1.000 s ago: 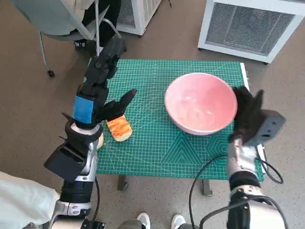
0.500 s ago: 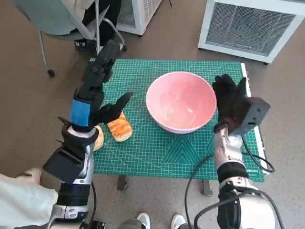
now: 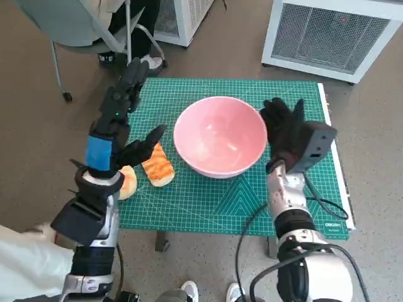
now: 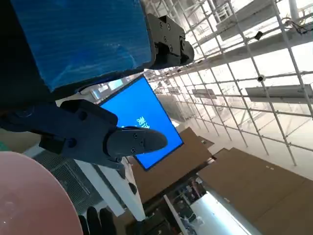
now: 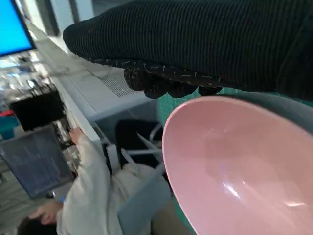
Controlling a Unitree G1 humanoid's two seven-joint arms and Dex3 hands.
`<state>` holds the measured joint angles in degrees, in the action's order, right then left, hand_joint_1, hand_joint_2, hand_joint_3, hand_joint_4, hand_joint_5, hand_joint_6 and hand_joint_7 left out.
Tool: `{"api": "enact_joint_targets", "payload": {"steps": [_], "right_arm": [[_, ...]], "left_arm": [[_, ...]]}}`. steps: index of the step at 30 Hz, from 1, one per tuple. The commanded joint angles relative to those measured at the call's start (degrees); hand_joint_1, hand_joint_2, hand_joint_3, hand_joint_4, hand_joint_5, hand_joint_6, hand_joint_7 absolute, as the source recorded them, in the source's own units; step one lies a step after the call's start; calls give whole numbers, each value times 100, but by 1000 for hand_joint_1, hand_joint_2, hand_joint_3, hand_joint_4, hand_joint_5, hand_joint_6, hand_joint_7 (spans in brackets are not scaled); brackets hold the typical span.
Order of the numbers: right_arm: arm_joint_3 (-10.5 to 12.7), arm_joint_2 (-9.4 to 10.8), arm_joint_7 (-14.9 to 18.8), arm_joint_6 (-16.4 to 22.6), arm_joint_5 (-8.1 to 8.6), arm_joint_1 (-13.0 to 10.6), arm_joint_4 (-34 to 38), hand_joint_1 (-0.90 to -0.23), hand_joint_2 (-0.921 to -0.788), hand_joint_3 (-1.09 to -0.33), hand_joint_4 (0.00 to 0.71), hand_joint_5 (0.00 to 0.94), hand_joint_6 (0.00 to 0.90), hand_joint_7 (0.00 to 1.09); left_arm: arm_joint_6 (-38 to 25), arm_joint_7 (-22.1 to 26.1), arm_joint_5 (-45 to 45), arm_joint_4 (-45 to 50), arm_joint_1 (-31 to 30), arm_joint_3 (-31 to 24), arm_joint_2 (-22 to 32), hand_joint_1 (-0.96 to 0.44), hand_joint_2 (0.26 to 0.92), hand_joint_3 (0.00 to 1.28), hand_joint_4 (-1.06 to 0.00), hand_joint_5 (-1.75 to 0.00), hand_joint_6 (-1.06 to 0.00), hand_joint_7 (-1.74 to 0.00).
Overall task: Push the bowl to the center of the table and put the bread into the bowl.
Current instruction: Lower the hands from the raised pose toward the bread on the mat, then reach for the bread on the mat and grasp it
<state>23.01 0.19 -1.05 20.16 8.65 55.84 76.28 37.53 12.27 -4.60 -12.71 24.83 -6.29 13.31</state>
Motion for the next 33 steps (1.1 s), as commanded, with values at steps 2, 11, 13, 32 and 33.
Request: {"api": "enact_joint_targets", "payload": {"steps": [2,11,13,32,33], "right_arm": [[-70,-76,-5,60,-93,107,12,-406,-921,-785,272,1,97,559],[-637,-285,-87,1266,-625,185,-299,-457,-921,-782,294,11,73,611],[-761,-354,52,1631,-708,173,-423,-480,-921,-782,299,12,68,621],[-1489,-446,2615,3830,257,-458,-2626,-559,-921,-765,344,24,-1,822],[-1516,-457,2660,3813,275,-497,-2701,-559,-921,-766,344,24,-1,823]], "left_arm": [[107,98,4,29,-188,-164,285,-362,921,334,-262,-2,-299,-79],[-61,432,837,-235,-329,-341,1595,-370,921,357,-290,-11,-325,-69],[-82,571,957,-320,-325,-322,1887,-362,921,359,-289,-10,-333,-70],[-309,2001,1290,-1249,138,463,3124,-243,917,51,-411,-18,-502,-98],[-301,2038,1349,-1316,183,526,3134,-239,916,45,-414,-18,-505,-97]]}}
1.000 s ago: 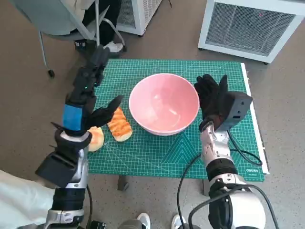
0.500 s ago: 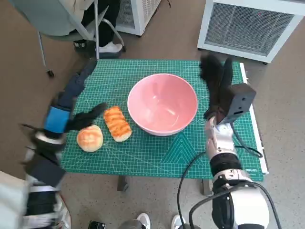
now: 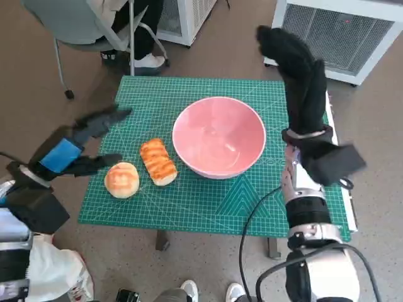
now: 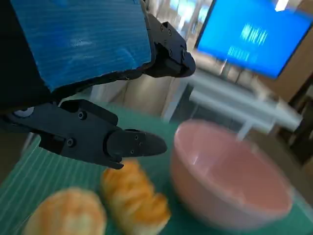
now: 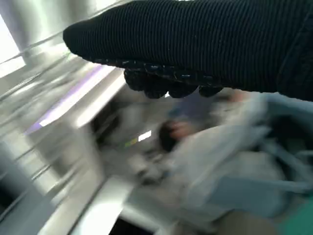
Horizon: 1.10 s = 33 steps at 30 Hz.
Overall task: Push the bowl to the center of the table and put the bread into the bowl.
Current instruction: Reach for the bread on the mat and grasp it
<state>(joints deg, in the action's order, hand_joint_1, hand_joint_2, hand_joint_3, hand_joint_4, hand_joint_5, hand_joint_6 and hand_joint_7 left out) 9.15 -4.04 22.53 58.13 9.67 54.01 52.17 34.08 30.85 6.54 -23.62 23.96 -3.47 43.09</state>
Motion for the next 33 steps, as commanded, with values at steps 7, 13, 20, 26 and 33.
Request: {"api": "enact_joint_targets", "payload": {"steps": [7,13,20,26,33], "right_arm": [[-274,-70,347,-177,175,-589,-729,-561,-921,-778,337,24,-1,806],[-339,-52,301,-343,186,-739,-988,-559,-921,-783,331,23,-1,788],[-357,-62,226,-448,137,-854,-1157,-561,-921,-782,330,24,-1,781],[-351,-75,250,-492,183,-909,-1199,-564,-921,-782,328,25,-1,780],[-342,-95,224,-462,147,-951,-1202,-562,-921,-780,326,26,-1,777]], "left_arm": [[146,236,779,-650,570,712,160,-194,887,5,-434,-13,-535,-90],[301,258,1243,-989,911,1164,111,-156,869,10,-440,-8,-542,-79],[538,115,1606,-1398,1230,1509,39,-140,871,10,-428,-1,-534,-63],[762,-74,1788,-1780,1449,1726,-96,-142,872,7,-422,0,-531,-54],[898,-174,1890,-2125,1625,1921,-253,-144,885,9,-413,0,-519,-41]]}}
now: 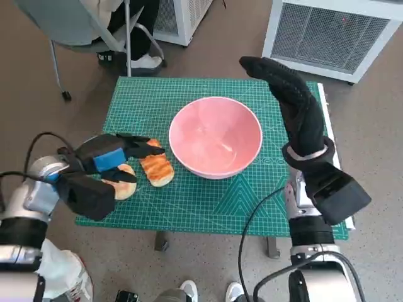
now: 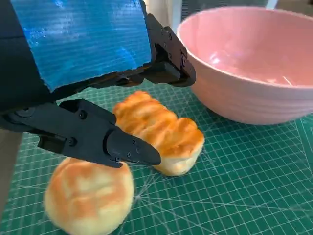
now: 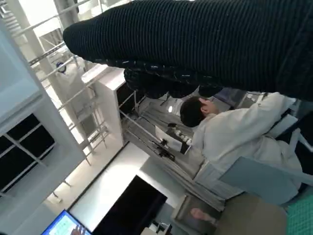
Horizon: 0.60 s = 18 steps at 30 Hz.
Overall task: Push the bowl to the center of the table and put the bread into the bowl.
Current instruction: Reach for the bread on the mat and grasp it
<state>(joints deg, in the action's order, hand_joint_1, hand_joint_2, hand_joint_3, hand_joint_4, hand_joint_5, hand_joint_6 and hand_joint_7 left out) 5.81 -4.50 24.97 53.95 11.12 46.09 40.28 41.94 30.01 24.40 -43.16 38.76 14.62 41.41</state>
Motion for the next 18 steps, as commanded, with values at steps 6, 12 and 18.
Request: {"api": "enact_joint_targets", "payload": {"steps": [6,12,18], "right_arm": [[-8,-61,-43,-34,-25,-190,-25,-562,-921,-779,325,26,-1,773],[-20,-56,-58,-36,-36,-238,-64,-561,-921,-780,324,28,-1,773],[-27,-61,-70,-33,-39,-282,-81,-562,-921,-782,323,29,-1,773]], "left_arm": [[161,-242,297,-422,291,297,-204,-130,891,8,-410,0,-518,-36],[138,-376,468,-625,405,455,-308,-119,902,10,-410,0,-520,-33],[10,-482,645,-833,531,626,-466,-117,915,12,-405,0,-519,-30]]}}
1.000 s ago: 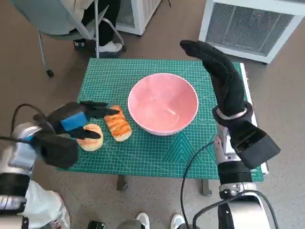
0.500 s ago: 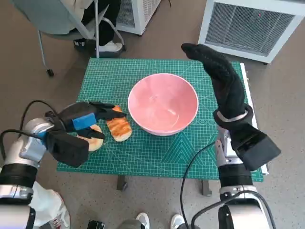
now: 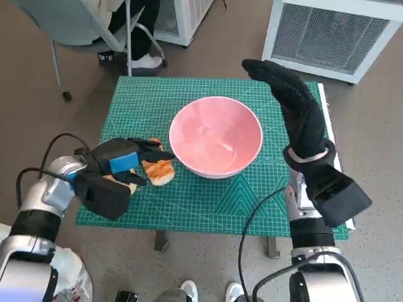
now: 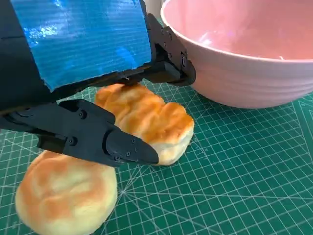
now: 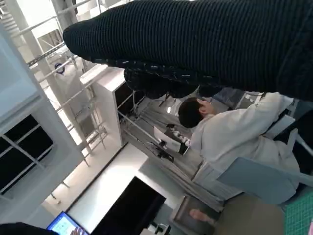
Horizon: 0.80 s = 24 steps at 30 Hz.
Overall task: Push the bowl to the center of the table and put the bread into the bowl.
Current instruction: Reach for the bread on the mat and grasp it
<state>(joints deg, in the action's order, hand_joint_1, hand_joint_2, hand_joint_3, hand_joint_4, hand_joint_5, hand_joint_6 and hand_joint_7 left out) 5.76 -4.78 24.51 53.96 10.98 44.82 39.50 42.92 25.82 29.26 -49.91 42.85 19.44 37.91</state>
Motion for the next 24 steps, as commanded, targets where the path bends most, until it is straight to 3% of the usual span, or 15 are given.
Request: {"api": "enact_joint_targets", "payload": {"steps": [1,12,19,20,23,24], "right_arm": [[-23,-35,-22,-34,-22,-158,0,-562,-921,-782,323,29,-1,773],[-29,-56,-27,-16,-39,-188,11,-563,-921,-787,322,34,-1,749],[-22,-61,-17,-29,-13,-190,46,-564,-921,-788,321,36,-1,745],[-21,-61,-20,-32,-14,-189,50,-564,-921,-788,321,36,-1,745],[-23,-56,-33,-23,-25,-204,45,-564,-921,-788,320,37,-1,744],[-23,-53,-38,-20,-30,-206,46,-563,-921,-788,320,38,-1,744]], "left_arm": [[-110,-76,178,-185,139,169,-136,-117,916,12,-404,0,-518,-29],[-264,-491,524,-647,367,523,-426,-69,921,62,-432,-14,-547,-41],[-274,-954,834,-872,468,764,-441,-32,921,183,-607,-86,-667,-108],[-274,-1005,864,-896,481,787,-435,-21,921,221,-533,-554,-576,-591],[-248,-1200,944,-990,524,847,-401,-7,921,272,-458,-1140,-443,-1156],[-233,-1250,955,-1022,537,861,-390,-6,921,268,-465,-1199,-438,-1187]]}}
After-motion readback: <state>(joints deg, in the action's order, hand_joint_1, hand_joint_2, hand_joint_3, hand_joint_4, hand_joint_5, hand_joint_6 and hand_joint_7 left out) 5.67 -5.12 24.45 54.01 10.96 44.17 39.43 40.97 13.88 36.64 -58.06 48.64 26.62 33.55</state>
